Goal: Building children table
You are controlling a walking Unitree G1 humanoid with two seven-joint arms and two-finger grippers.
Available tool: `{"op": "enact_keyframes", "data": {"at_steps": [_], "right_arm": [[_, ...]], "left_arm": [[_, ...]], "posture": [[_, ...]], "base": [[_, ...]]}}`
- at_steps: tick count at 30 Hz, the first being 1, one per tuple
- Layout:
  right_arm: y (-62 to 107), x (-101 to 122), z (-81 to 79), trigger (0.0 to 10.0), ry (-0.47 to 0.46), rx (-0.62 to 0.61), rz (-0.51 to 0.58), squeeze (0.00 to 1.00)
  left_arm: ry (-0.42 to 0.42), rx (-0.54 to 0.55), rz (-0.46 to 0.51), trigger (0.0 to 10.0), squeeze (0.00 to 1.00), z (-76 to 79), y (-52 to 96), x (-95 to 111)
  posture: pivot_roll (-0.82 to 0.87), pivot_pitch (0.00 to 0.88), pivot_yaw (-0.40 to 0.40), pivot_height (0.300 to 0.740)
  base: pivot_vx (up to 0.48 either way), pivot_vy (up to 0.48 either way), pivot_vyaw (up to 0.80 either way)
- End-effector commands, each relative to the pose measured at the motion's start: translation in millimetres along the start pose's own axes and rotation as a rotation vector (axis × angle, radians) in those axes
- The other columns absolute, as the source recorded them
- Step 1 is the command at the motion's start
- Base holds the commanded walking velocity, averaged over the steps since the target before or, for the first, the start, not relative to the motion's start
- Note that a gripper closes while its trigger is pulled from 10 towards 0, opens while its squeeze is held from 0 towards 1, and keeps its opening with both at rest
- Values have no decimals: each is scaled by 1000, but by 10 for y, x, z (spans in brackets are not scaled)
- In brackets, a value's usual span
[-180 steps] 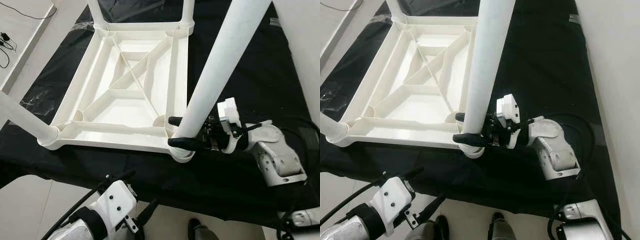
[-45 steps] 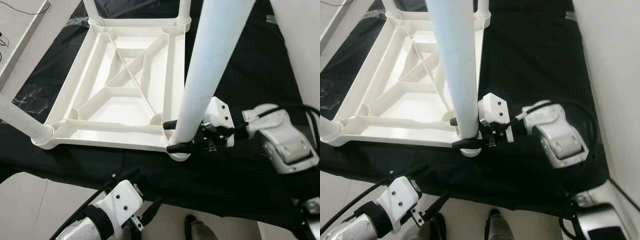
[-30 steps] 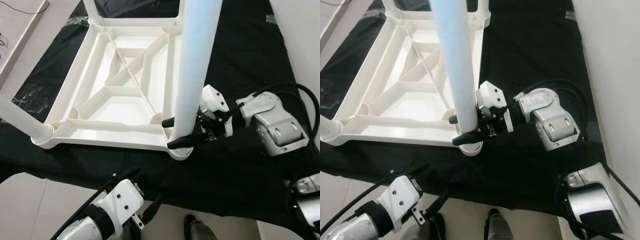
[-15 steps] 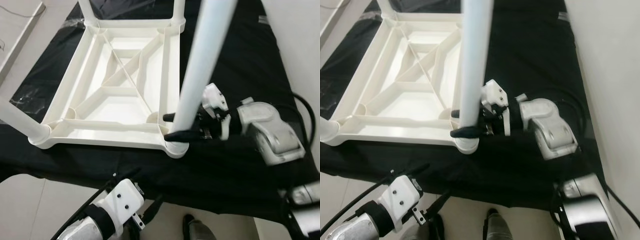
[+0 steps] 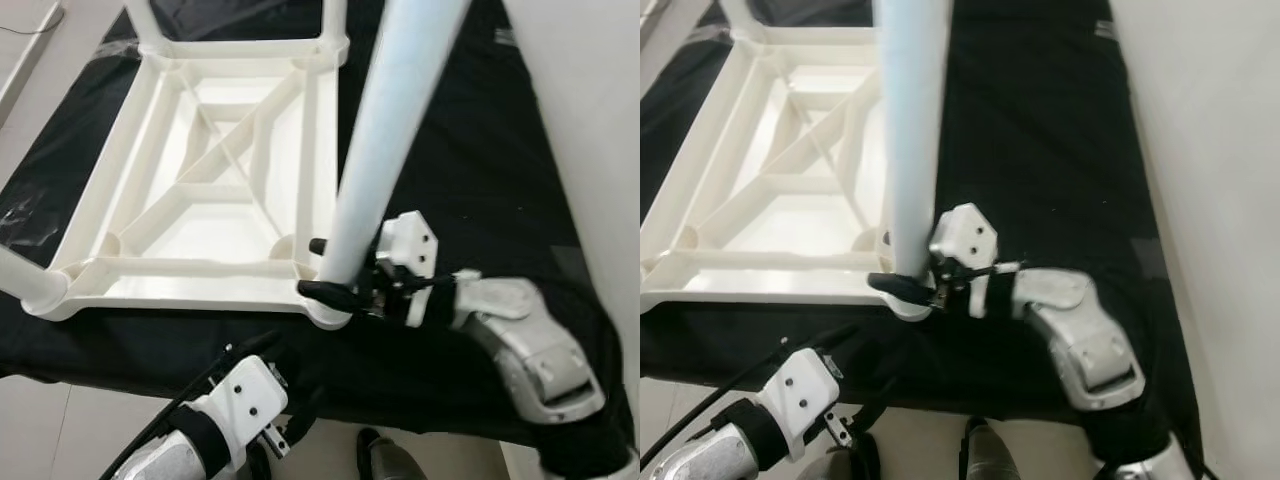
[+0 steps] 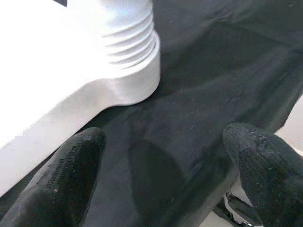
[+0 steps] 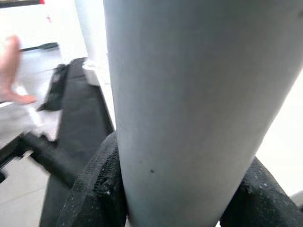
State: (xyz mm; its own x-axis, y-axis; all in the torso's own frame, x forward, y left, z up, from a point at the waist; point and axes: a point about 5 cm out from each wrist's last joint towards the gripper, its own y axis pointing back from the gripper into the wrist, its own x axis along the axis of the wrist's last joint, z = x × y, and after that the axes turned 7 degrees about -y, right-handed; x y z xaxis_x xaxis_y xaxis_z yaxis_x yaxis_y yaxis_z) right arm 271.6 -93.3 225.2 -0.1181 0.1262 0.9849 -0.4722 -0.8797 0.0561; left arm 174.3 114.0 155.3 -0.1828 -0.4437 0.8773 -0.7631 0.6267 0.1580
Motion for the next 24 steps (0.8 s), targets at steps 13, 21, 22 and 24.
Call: {"op": "enact_keyframes", "data": {"at_steps": [13,21,22,24], "right_arm": [[-67,-439,59,10000,85,-564,-273,0],[-130,-437,42,10000,111,-612,-281,0],[-130,-437,42,10000,111,-612,-281,0],[-164,-427,82,10000,104,-628,-274,0]], "left_arm": [[0,14,-27,10000,0,-10,-21,-90],[-23,124,-59,10000,0,-243,19,-162],[-23,124,-59,10000,0,-243,19,-162],[-40,212,-84,10000,0,-488,81,-209]], "posture": [[-11,325,7,740],[-3,302,5,740],[-3,302,5,740],[4,286,4,740]], "base": [[0,0,0],[0,0,0],[0,0,0],[0,0,0]]}}
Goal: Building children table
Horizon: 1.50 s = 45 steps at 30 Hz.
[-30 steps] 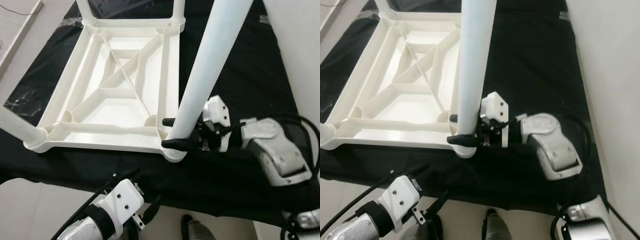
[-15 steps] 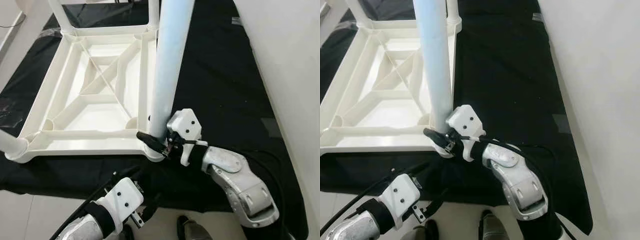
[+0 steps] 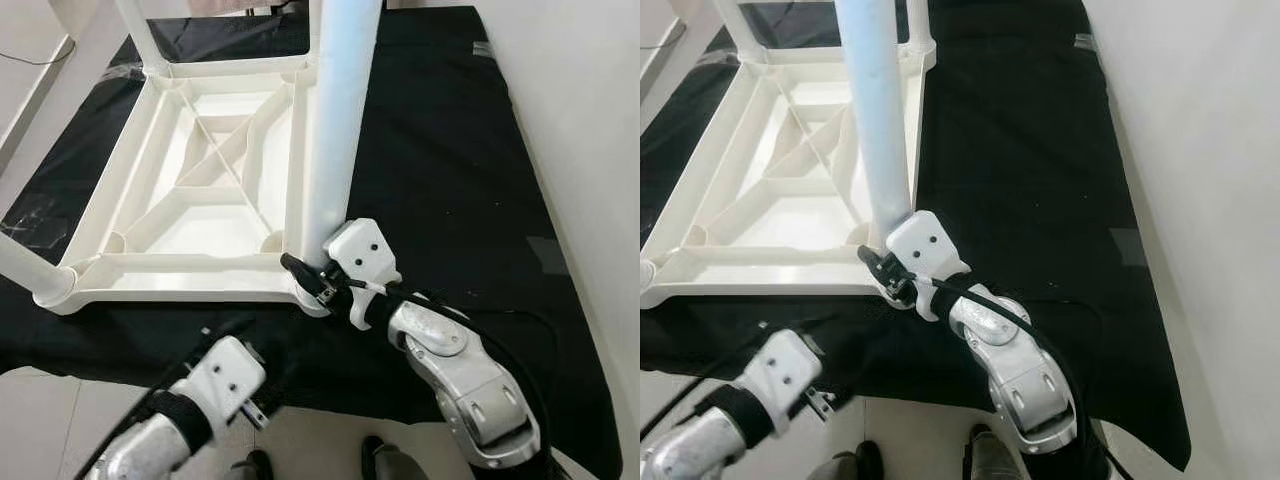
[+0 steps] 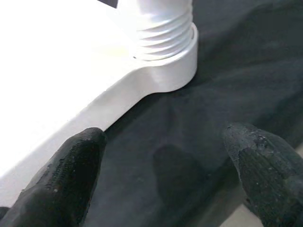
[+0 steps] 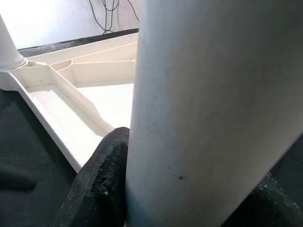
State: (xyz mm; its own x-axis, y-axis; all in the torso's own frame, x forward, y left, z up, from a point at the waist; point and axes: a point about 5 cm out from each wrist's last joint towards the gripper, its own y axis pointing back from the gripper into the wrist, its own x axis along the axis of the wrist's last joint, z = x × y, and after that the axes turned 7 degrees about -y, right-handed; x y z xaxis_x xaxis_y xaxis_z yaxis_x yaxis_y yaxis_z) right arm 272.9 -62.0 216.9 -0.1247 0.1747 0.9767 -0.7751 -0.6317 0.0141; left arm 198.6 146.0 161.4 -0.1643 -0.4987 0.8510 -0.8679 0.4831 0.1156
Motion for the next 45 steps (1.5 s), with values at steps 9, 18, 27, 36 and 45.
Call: {"op": "enact_keyframes", "data": {"at_steps": [9,18,27,36,45], "right_arm": [[-98,-356,416,10000,90,-278,-219,0],[-242,-308,456,10000,70,-297,-215,0],[-390,-215,318,10000,39,-220,-153,0],[-454,-148,212,10000,30,-167,-113,0],[-517,-86,100,10000,33,-105,-73,0]], "left_arm": [[13,217,98,10000,0,-825,28,182],[148,-44,460,10000,0,-1100,-74,881],[215,-179,575,10000,0,-1473,-414,1303],[278,-336,584,10000,1000,-1474,-717,1466],[260,-589,545,10000,0,-1263,-1098,1634]], "posture": [[12,251,1,740],[7,230,12,740],[11,211,22,740],[0,208,37,740],[-7,212,46,740]], "base": [[0,0,0],[0,0,0],[0,0,0],[0,0,0],[0,0,0]]}}
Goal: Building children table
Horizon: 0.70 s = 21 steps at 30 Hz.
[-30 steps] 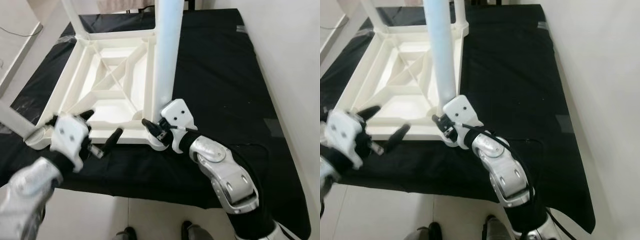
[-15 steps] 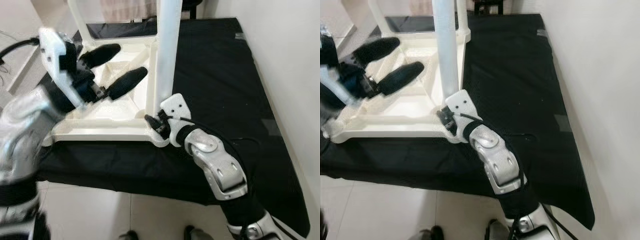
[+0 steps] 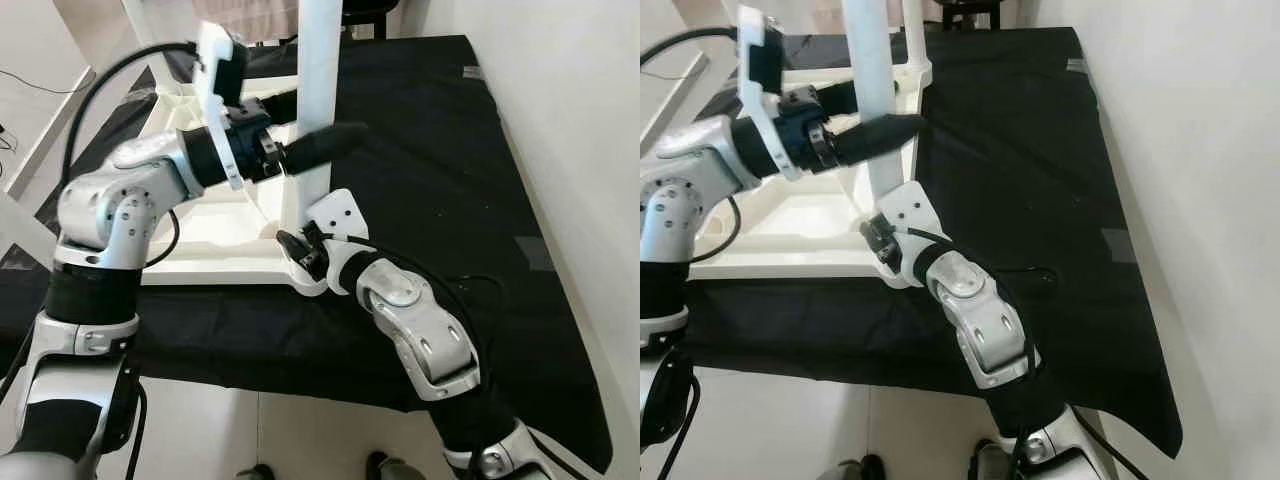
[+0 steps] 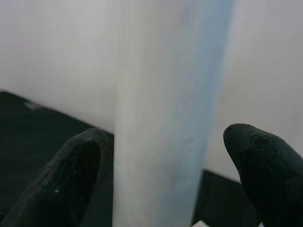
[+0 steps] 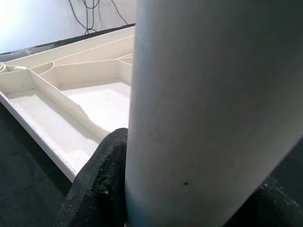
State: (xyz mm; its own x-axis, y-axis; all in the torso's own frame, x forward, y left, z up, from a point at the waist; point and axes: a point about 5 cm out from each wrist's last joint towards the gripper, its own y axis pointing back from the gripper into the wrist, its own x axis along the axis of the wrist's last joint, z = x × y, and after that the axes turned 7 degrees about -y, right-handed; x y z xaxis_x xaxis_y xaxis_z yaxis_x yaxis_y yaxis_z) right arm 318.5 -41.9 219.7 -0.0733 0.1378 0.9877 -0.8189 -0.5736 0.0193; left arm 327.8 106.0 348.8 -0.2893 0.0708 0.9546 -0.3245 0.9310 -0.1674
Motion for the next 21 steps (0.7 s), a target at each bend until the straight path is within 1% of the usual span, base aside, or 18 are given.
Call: {"op": "enact_keyframes", "data": {"at_steps": [1,2,3,4,5,6,8,11,13,14,15,16,17,18,20,21], "right_arm": [[-38,-93,-37,10000,97,-35,-50,0],[-38,-93,-38,10000,97,-35,-50,0],[-40,-91,-39,10000,97,-34,-50,0],[-40,-91,-39,10000,97,-34,-50,0],[-41,-89,-39,10000,97,-33,-50,0],[-43,-89,-36,10000,98,-34,-50,0],[-48,-89,-30,10000,99,-34,-50,0],[-54,-85,0,10000,105,-32,-52,0],[-57,-62,51,10000,85,3,-43,0],[-57,-62,51,10000,85,3,-43,0],[-45,2,119,10000,46,73,-8,847],[-45,2,119,10000,46,73,-8,847],[-35,106,212,10000,26,148,49,1000],[-35,106,212,10000,26,148,49,1000],[-24,228,322,10000,32,225,111,1000],[-24,228,322,10000,32,225,111,1000]], "left_arm": [[-35,-33,-7,10000,0,15,-57,38],[-38,-34,-10,10000,0,12,-65,39],[-46,-22,-11,1569,0,-7,-83,53],[-46,-22,-11,1569,0,-7,-83,53],[-53,-14,-12,0,0,-21,-98,64],[-73,-3,-20,0,0,-33,-108,75],[-87,7,-19,0,0,-44,-118,95],[-110,9,-13,0,0,-27,-131,138],[-122,-7,-5,0,0,1,-148,181],[-122,-7,-5,0,0,1,-148,181],[-131,-22,3,0,0,37,-155,216],[-131,-22,3,0,0,37,-155,216],[-138,-34,14,0,0,60,-159,244],[-138,-34,14,0,0,60,-159,244],[-144,-41,25,0,0,85,-162,265],[-144,-41,25,0,0,85,-162,265]], "posture": [[-7,212,46,740],[-7,212,46,740],[-7,212,46,740],[-7,212,46,740],[-7,212,46,740],[-8,212,47,740],[-10,211,46,740],[-8,208,42,740],[-8,206,39,740],[-8,206,39,740],[-6,203,35,740],[-6,203,35,740],[-6,198,28,740],[-6,198,28,740],[-6,194,24,740],[-6,194,24,740]], "base": [[0,0,0],[0,0,0],[0,0,0],[0,0,0],[0,0,0],[0,0,0],[0,0,0],[0,0,0],[0,0,0],[0,0,0],[0,0,0],[0,0,0],[0,0,0],[0,0,0],[0,0,0],[0,0,0]]}}
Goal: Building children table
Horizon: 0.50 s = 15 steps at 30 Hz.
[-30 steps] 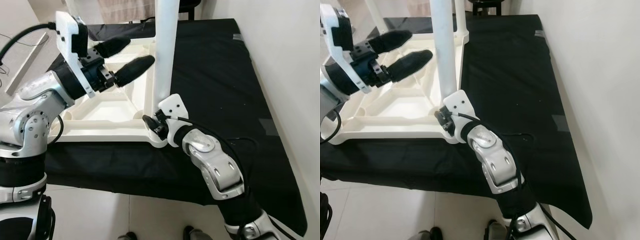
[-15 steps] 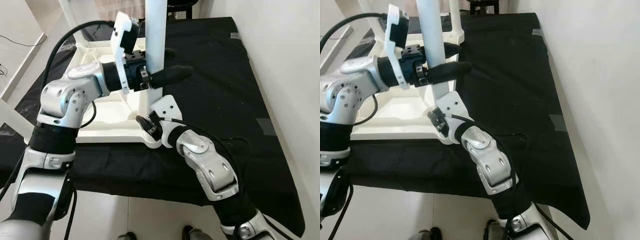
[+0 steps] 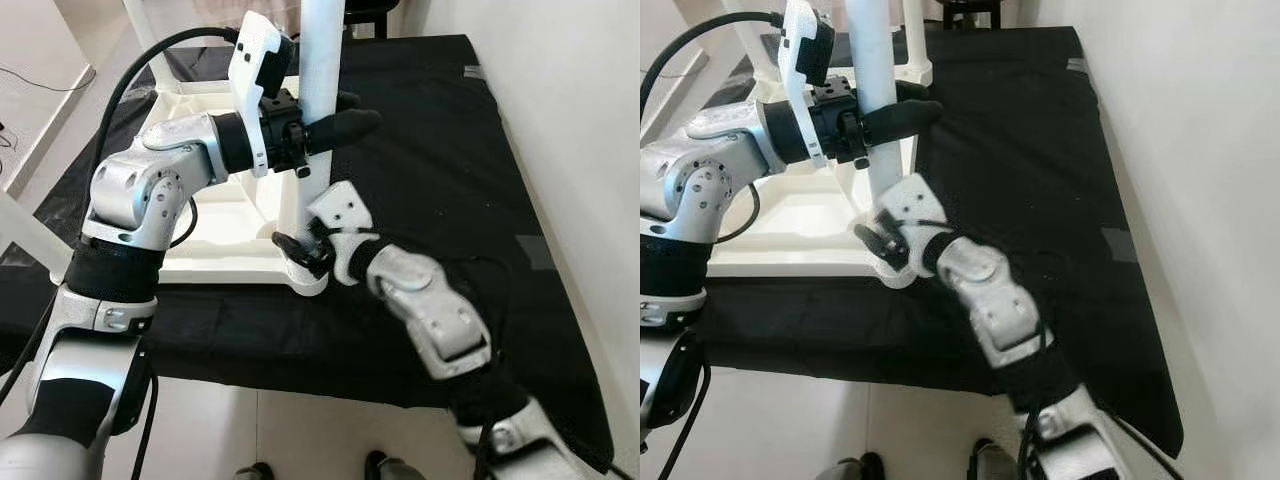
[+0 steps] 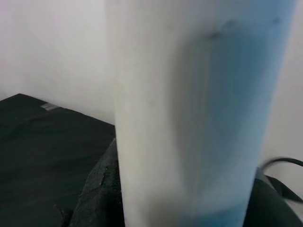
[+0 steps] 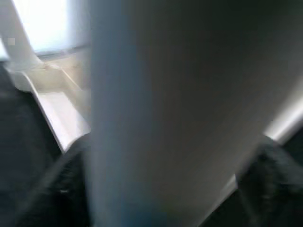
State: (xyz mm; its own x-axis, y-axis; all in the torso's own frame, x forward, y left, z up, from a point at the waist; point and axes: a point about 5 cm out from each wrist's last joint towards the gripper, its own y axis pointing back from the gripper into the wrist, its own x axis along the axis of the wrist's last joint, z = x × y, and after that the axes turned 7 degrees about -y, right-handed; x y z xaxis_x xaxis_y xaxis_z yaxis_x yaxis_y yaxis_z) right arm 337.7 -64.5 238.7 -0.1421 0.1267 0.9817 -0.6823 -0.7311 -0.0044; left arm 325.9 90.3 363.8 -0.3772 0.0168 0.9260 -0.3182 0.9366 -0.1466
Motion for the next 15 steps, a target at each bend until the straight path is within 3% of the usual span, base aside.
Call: {"op": "enact_keyframes", "data": {"at_steps": [1,4,5,8,9,12,13,15], "right_arm": [[12,142,51,10000,9,65,80,1000],[44,233,118,10000,32,198,111,1000],[46,269,146,10000,25,261,120,267],[43,299,174,10000,12,317,127,267],[20,326,178,10000,-2,385,134,0],[-2,346,187,10000,-9,443,139,0],[-52,355,202,10000,-9,547,124,0],[-78,339,201,10000,5,587,104,0]], "left_arm": [[-40,-26,47,0,0,42,3,136],[-43,-28,54,0,0,62,-1,138],[-44,-28,58,0,0,71,-1,138],[-46,-27,60,0,0,76,-2,137],[-48,-27,62,0,0,82,-1,144],[-48,-27,63,0,0,87,-2,150],[-52,-29,65,0,0,104,-1,162],[-53,-31,65,0,0,112,-2,165]], "posture": [[-6,194,24,740],[-2,186,13,740],[-2,184,11,740],[-1,182,10,740],[4,181,7,740],[7,178,6,740],[9,178,5,740],[14,176,1,740]], "base": [[0,0,0],[0,0,0],[0,0,0],[0,0,0],[0,0,0],[0,0,0],[0,0,0],[0,0,0]]}}
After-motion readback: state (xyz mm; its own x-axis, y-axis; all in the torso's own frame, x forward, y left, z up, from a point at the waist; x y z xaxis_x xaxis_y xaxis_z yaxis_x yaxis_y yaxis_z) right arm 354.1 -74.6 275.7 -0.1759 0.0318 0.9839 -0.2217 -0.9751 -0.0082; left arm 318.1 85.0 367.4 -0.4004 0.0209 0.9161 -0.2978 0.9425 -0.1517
